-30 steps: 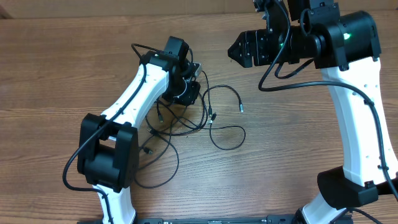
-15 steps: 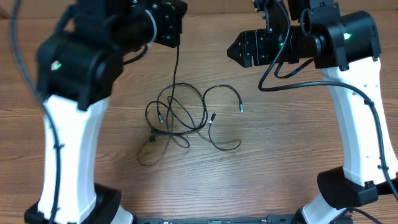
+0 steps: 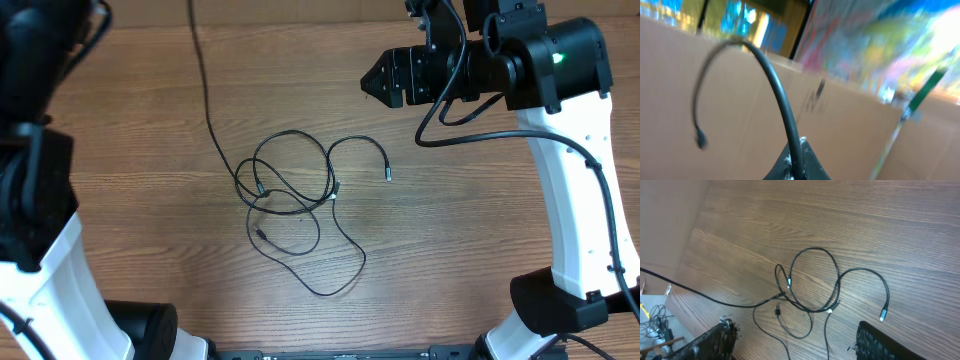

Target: Untangle cables

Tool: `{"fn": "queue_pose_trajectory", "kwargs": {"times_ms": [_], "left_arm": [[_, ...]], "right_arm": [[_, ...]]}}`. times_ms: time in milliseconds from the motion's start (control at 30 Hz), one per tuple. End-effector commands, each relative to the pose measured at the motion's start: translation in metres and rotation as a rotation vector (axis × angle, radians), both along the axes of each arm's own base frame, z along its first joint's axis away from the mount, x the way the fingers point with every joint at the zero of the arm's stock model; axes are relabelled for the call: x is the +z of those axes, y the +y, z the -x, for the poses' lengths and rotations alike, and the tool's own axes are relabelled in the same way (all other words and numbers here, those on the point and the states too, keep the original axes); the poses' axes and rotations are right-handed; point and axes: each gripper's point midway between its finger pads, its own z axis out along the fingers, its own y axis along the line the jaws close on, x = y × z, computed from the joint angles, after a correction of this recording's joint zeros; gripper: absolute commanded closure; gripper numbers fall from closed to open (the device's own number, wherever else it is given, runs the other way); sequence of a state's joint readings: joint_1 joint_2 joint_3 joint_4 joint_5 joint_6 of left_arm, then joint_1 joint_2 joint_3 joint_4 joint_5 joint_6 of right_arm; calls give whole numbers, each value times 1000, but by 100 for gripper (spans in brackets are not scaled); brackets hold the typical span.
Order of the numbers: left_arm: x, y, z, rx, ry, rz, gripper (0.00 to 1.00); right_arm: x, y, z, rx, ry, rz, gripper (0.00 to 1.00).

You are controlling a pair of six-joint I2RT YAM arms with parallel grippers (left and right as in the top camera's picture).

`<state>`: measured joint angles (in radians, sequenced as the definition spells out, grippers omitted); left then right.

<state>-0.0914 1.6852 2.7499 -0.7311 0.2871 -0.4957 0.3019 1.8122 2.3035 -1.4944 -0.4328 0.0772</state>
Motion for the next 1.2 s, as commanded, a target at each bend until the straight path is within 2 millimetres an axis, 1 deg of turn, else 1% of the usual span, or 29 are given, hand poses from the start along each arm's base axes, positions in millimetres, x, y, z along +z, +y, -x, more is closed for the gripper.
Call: {"fn": "queue_pose_trajectory", "kwargs": {"times_ms": [0, 33, 67, 133, 200, 233, 300, 367, 400, 433, 567, 600, 667, 700, 767, 833, 867, 900, 933, 967, 1000, 1100, 1133, 1167], "left_arm": [[36, 23, 21, 12, -110, 127, 96], [47, 33, 26, 39, -163, 129, 96], [51, 41, 27, 65, -185, 127, 96], [52, 69, 26, 155, -191, 116, 96], [36, 96, 18, 233, -124, 105, 96], [21, 114, 11, 281, -62, 90, 96], [-1, 138, 3, 353, 25, 69, 96], [-24, 166, 0, 432, 123, 90, 96], [-28, 172, 1, 450, 138, 96, 96], [-31, 177, 1, 449, 159, 157, 96], [-16, 179, 7, 443, 106, 218, 96], [-11, 176, 9, 411, 97, 279, 96], [-1, 163, 12, 310, 81, 347, 96], [9, 152, 16, 236, 55, 359, 96], [20, 139, 21, 139, 33, 397, 96], [38, 127, 30, 36, -10, 449, 96], [53, 124, 38, -6, -66, 478, 96], [63, 122, 44, -33, -105, 493, 96], [76, 123, 52, -64, -155, 536, 96], [81, 122, 57, -78, -182, 544, 96], [83, 122, 58, -78, -193, 541, 96], [82, 126, 56, -26, -208, 496, 96], [69, 138, 45, 76, -178, 464, 96], [59, 148, 37, 143, -146, 456, 96]], "right_arm": [[-12, 4, -3, 19, 31, -3, 25], [-17, 5, -3, 35, 40, 2, 25], [-21, 5, -3, 39, 49, 3, 25], [-31, 6, -4, 39, 73, 10, 25], [-38, 6, -5, 42, 82, 14, 25], [-42, 6, -6, 42, 90, 17, 25], [-50, 7, -8, 42, 105, 21, 25], [-52, 7, -8, 41, 109, 21, 25], [-52, 7, -9, 41, 108, 20, 25], [-50, 10, -9, 49, 103, 6, 25], [-48, 13, -8, 61, 104, -13, 25], [-48, 13, -8, 61, 104, -13, 25], [-48, 13, -8, 61, 103, -13, 25], [-48, 13, -8, 61, 106, -13, 25], [-51, 16, -6, 66, 120, -19, 25], [-59, 28, -2, 101, 145, -43, 25], [-65, 38, 1, 133, 162, -66, 25], [-71, 48, 5, 162, 175, -83, 25], [-81, 63, 10, 203, 192, -103, 25], [-90, 77, 17, 245, 202, -117, 25], [-95, 86, 22, 268, 205, -119, 25], [-103, 98, 30, 302, 209, -113, 25], [-105, 103, 33, 315, 209, -109, 25], [-105, 103, 34, 316, 208, -107, 25]]}}
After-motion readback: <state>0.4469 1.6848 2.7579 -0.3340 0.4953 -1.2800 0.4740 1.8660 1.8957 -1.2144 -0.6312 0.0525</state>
